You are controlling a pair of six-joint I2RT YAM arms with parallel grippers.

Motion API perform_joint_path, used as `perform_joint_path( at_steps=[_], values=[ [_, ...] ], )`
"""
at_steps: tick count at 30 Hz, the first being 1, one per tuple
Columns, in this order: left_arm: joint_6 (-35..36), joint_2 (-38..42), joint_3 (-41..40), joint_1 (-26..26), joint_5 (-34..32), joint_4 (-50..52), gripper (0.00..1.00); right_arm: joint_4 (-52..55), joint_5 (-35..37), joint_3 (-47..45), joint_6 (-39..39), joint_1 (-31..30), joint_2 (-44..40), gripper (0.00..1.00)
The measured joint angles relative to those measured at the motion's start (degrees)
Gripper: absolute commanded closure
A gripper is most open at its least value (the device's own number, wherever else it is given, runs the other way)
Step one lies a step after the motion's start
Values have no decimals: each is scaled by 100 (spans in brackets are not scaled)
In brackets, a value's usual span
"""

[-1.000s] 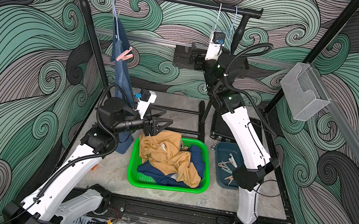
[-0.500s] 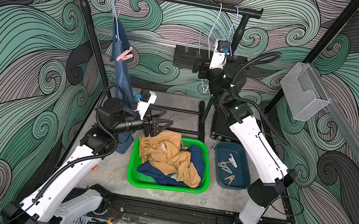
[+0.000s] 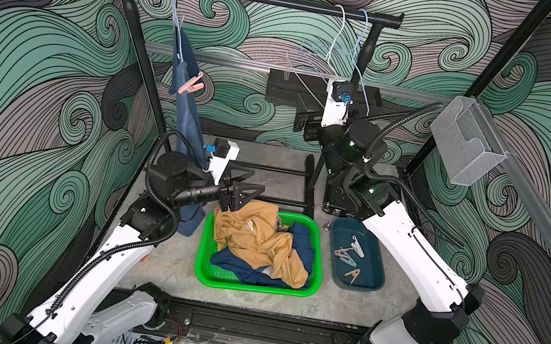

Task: Remove the clothespins securing t-shirts to the hanger
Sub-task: Pick up the hanger from the clothes rail.

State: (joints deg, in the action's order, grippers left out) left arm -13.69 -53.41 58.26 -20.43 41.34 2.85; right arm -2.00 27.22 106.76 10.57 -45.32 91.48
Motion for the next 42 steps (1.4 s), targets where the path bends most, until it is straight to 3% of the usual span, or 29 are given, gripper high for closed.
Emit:
perform_joint_path(
  at_steps=[13,21,30,33,36,42],
  values=[
    [0,577,0,-389,-782,785,31,74,-28,-627,138,-533,-975,1],
    [52,1438,28,-573,-2083,1838,31,566,-68,-1091,304,-1014,-1480,1],
    [79,1965,254,-599,-4076,3101,30,1622,-72,-2041,57,-1270,-2052,1],
    [90,1947,584,-599,-4717,3493,22,2090,-116,-2208,-164,-1268,-2081,1],
    [133,1939,1010,-599,-5396,3799,3,2426,-240,-2487,-404,-1263,-2081,1],
    [531,1825,1930,-599,-6544,4138,1,2771,-708,-3036,-1032,-1180,-2024,1]
  ],
)
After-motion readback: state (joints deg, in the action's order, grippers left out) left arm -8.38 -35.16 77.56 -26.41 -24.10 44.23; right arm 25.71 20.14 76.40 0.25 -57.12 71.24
